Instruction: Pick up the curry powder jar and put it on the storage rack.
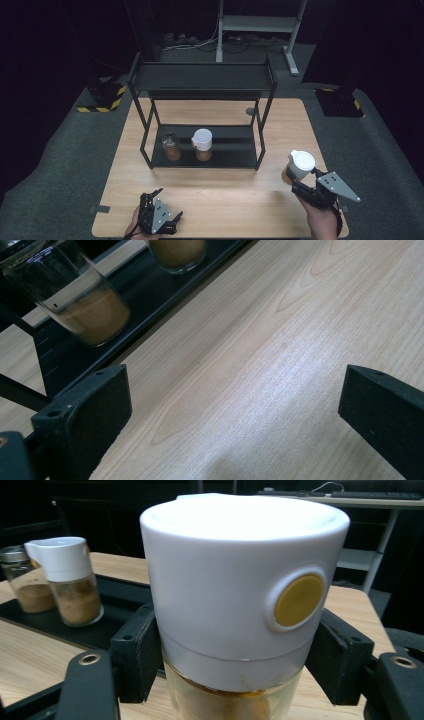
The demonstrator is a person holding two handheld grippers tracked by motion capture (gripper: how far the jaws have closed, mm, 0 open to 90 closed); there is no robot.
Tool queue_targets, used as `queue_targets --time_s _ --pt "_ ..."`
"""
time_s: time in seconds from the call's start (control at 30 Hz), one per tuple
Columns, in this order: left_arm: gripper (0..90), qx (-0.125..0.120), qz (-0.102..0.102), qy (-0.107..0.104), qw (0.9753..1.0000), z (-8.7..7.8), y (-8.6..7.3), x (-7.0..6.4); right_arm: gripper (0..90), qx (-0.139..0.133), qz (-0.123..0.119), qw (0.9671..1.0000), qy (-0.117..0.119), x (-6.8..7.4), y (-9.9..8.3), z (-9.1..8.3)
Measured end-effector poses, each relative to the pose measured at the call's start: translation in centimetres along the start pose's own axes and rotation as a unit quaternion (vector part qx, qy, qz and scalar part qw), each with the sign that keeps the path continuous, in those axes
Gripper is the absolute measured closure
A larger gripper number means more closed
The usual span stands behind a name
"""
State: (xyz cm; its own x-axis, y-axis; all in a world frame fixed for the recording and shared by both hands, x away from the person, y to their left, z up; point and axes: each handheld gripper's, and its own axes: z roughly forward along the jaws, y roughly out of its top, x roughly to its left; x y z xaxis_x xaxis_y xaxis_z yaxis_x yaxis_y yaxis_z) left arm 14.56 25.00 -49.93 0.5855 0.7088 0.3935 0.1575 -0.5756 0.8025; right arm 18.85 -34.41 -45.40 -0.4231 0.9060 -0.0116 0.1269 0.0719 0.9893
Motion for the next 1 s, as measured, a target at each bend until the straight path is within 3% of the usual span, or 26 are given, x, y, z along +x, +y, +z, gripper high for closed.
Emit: queue_targets --time_s 1.0 --pt "1.0 -0.003 0.002 -0.005 1.0000 0.0 -0.1 0.1 30.4 0.001 -0.004 0.9975 0.071 3.7 0.2 2.2"
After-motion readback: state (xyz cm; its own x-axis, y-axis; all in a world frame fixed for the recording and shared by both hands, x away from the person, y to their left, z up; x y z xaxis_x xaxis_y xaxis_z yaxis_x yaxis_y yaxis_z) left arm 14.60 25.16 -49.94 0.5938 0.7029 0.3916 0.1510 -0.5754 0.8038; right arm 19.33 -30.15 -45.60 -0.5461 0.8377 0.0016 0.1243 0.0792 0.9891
